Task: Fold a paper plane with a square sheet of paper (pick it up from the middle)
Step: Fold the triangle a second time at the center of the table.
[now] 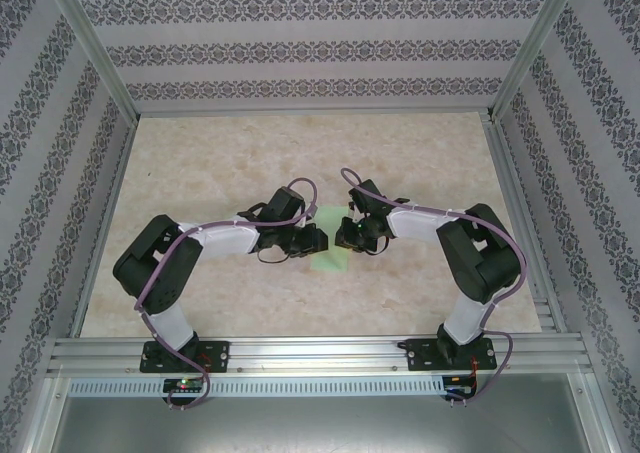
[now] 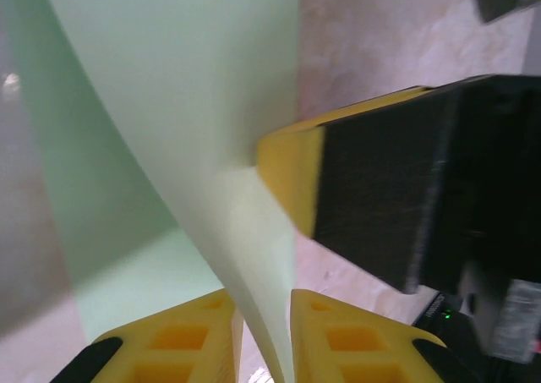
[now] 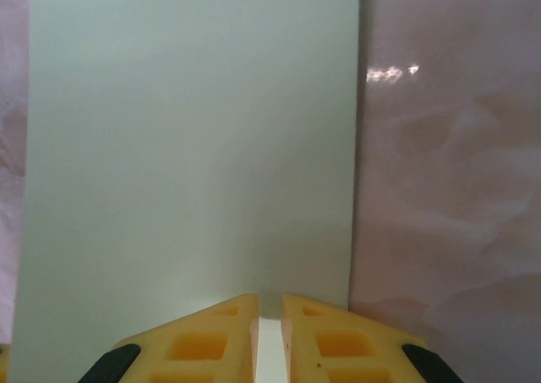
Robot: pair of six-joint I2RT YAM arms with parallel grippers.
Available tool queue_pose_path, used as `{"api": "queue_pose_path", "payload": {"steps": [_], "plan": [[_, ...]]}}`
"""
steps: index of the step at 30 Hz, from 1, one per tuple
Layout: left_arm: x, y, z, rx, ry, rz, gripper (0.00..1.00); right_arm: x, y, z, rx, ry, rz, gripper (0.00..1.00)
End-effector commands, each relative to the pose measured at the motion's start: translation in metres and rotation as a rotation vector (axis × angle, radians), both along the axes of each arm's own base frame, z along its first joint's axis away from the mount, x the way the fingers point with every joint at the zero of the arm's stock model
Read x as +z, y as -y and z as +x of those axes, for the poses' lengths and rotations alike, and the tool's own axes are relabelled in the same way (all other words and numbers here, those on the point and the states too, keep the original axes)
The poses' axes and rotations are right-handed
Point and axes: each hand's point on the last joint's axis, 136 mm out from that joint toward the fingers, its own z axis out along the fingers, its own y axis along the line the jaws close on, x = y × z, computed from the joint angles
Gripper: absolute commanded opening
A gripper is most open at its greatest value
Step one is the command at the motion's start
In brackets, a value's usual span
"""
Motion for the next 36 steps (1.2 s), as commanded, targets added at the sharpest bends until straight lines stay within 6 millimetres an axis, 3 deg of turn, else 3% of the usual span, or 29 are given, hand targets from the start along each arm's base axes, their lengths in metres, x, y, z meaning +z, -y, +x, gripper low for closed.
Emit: {"api": "queue_pose_path", "payload": {"steps": [1, 6, 10, 16, 20, 27, 32, 36], "plan": [[0.018, 0.014, 0.006, -0.003, 0.039, -0.080, 0.24, -0.009, -0.001, -0.009, 0.032, -0.028, -0.013, 0.16], [0.013, 0.020, 0.013, 0.016, 0.025, -0.085, 0.30, 0.005, -0.004, -0.004, 0.030, -0.005, 0.036, 0.17], [0.013, 0.024, 0.020, 0.037, 0.021, -0.091, 0.40, 0.017, -0.005, 0.000, 0.025, 0.018, 0.072, 0.19], [0.008, 0.026, 0.026, 0.062, 0.011, -0.085, 0.49, 0.017, -0.001, -0.002, 0.006, 0.005, 0.087, 0.21], [0.008, 0.027, 0.028, 0.066, 0.011, -0.082, 0.53, 0.030, 0.005, 0.001, -0.018, 0.050, 0.103, 0.28], [0.006, 0.027, 0.030, 0.066, 0.013, -0.075, 0.57, 0.049, 0.032, 0.002, -0.060, 0.129, 0.100, 0.31], [0.003, 0.026, 0.029, 0.068, 0.009, -0.065, 0.56, 0.064, 0.023, 0.000, 0.000, 0.189, 0.172, 0.36], [0.001, 0.024, 0.029, 0.072, 0.007, -0.054, 0.49, 0.065, 0.013, 0.002, 0.033, 0.188, 0.200, 0.38]]}}
